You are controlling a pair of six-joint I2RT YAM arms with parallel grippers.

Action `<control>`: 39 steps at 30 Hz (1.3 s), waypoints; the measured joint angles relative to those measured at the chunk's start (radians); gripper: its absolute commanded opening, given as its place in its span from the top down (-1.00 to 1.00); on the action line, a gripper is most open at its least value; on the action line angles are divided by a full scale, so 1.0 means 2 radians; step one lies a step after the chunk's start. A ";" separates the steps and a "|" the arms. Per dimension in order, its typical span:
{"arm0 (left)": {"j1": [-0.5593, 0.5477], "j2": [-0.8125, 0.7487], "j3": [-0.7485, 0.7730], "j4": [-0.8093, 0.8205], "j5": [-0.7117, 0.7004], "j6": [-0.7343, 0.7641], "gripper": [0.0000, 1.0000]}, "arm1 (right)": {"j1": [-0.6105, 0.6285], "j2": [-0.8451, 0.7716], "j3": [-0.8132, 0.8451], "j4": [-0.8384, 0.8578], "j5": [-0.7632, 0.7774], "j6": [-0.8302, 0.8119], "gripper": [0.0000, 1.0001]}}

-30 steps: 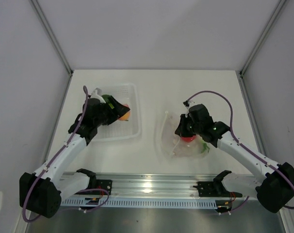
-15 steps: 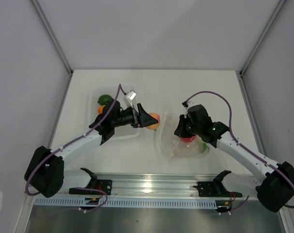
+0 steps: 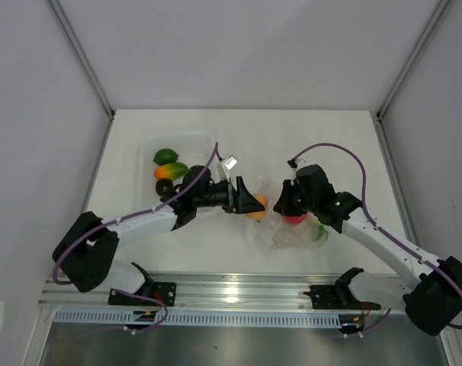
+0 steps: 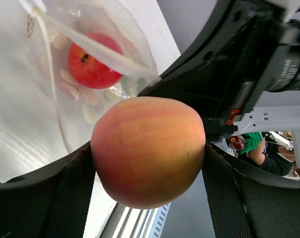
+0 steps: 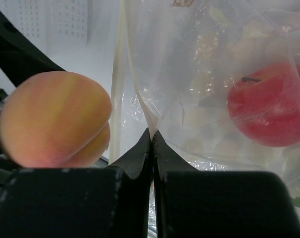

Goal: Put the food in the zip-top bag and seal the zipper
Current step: Place the fake fruit in the zipper food storage bag.

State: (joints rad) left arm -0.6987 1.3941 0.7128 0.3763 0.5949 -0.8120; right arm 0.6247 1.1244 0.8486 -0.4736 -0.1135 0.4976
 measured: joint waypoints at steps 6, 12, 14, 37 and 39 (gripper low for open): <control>-0.003 0.022 0.000 0.002 -0.004 -0.007 0.96 | 0.000 -0.020 0.001 0.000 0.000 0.004 1.00; -0.004 0.041 0.009 0.002 -0.004 -0.013 0.34 | 0.000 -0.024 0.004 0.000 0.000 0.009 1.00; -0.006 0.046 0.013 0.001 -0.004 -0.013 0.14 | 0.000 -0.024 0.004 0.000 0.000 0.011 1.00; -0.016 0.022 0.047 -0.090 -0.041 0.023 -0.99 | -0.004 -0.033 0.005 -0.004 0.000 0.013 1.00; -0.016 0.012 0.054 -0.108 -0.053 0.033 -0.99 | -0.004 -0.034 0.005 -0.004 0.000 0.013 1.00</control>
State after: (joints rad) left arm -0.7311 1.4189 0.8200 0.1612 0.4896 -0.7464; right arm 0.6174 1.0569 0.8577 -0.4816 -0.1135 0.5232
